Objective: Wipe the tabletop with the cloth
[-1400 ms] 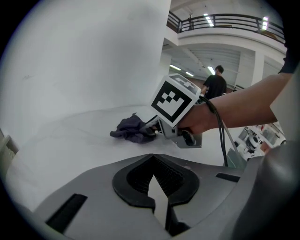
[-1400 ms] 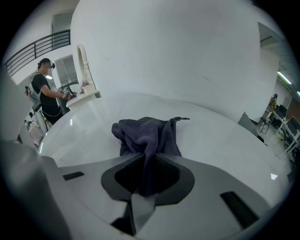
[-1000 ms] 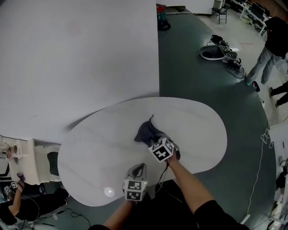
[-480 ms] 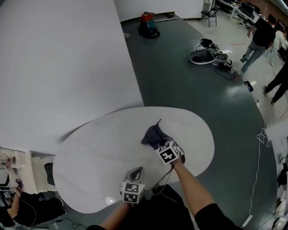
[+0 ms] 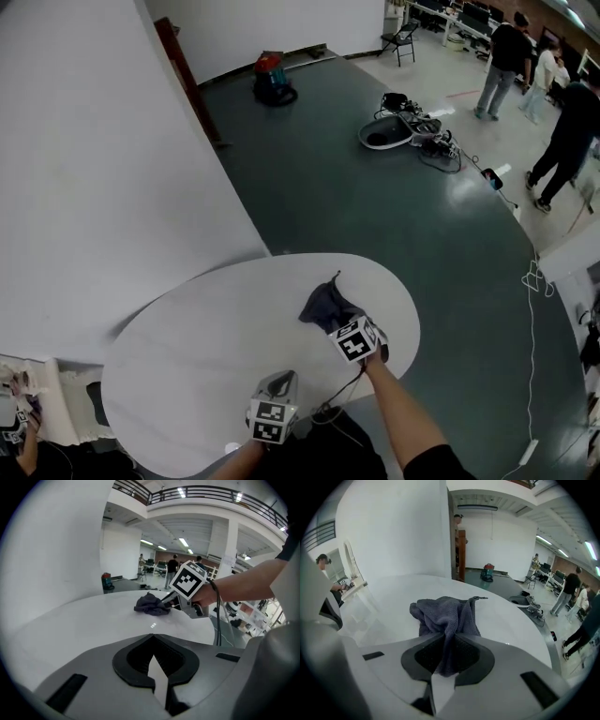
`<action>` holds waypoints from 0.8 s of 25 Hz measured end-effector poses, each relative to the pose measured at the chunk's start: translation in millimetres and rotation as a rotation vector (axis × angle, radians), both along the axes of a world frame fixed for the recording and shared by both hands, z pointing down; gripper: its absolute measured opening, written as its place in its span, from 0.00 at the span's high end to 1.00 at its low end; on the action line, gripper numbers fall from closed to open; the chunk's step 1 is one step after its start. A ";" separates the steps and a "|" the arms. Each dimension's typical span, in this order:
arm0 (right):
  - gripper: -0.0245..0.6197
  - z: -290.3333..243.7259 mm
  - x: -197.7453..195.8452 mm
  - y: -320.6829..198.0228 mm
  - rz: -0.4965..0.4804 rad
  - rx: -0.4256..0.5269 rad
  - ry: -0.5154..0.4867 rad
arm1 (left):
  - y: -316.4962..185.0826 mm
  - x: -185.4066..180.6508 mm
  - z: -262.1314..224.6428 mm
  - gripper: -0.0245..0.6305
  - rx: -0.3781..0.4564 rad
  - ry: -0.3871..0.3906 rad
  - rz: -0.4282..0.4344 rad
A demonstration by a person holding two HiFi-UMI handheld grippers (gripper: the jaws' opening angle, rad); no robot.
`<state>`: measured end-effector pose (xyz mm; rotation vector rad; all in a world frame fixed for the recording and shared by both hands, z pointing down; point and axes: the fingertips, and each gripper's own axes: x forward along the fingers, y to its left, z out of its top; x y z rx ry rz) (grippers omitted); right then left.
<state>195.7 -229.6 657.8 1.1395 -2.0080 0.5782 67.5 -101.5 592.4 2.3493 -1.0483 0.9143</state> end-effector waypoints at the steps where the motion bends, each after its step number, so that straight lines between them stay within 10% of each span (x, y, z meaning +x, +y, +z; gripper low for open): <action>1: 0.89 -0.3 11.8 0.5 0.021 0.001 0.001 | 1.5 3.8 -0.3 0.95 0.000 -0.003 0.012; 20: 0.89 1.7 154.9 49.9 0.295 -0.004 0.072 | 10.9 43.3 0.1 0.95 -0.024 0.000 0.154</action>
